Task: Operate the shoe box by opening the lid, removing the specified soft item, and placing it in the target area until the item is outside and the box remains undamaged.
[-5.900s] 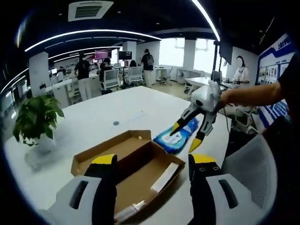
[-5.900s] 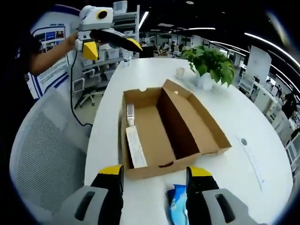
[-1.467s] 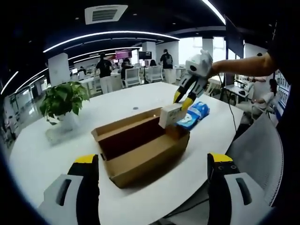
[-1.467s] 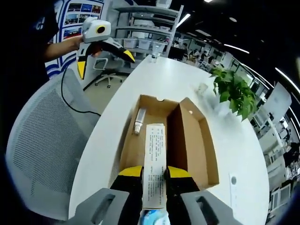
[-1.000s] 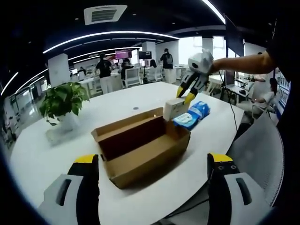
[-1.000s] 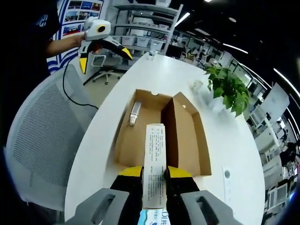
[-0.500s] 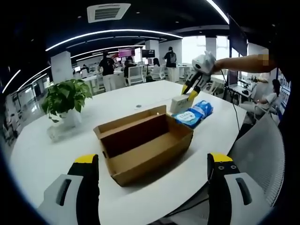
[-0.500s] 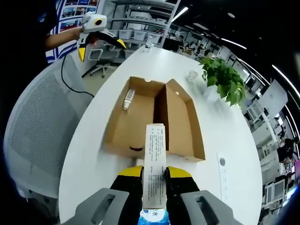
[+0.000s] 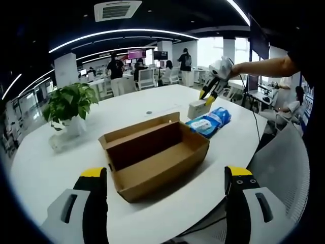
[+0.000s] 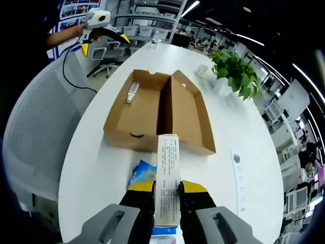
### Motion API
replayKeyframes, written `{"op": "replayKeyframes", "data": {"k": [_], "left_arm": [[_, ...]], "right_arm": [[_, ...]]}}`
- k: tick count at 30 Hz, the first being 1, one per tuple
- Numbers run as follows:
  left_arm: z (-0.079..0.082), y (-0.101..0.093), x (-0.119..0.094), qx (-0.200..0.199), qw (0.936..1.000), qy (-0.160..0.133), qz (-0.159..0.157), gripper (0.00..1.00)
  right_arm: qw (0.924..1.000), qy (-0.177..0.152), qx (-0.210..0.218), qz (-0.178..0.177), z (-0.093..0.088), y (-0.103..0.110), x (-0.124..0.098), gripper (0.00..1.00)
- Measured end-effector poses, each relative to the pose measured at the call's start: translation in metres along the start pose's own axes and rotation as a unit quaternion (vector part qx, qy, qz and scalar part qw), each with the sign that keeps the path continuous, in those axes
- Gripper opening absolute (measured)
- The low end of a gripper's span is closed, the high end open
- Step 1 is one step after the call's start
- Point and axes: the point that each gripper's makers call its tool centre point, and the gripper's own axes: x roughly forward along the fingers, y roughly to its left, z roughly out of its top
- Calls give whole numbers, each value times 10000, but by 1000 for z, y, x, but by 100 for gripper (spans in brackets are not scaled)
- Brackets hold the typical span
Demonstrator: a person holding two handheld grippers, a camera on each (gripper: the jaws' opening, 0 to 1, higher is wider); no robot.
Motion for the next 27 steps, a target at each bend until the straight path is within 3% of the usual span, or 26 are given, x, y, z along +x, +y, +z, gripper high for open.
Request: {"op": "replayKeyframes", "data": {"k": [11,27], "left_arm": [[3,-2,9,59,9999,60,-75,100],[-7,0,15,13,9995,288,-106,99]], "right_arm": [[9997,233,86,-46,-37,-14,-7,14],[9979,593,227,-90,-88,-31,-8,14]]}}
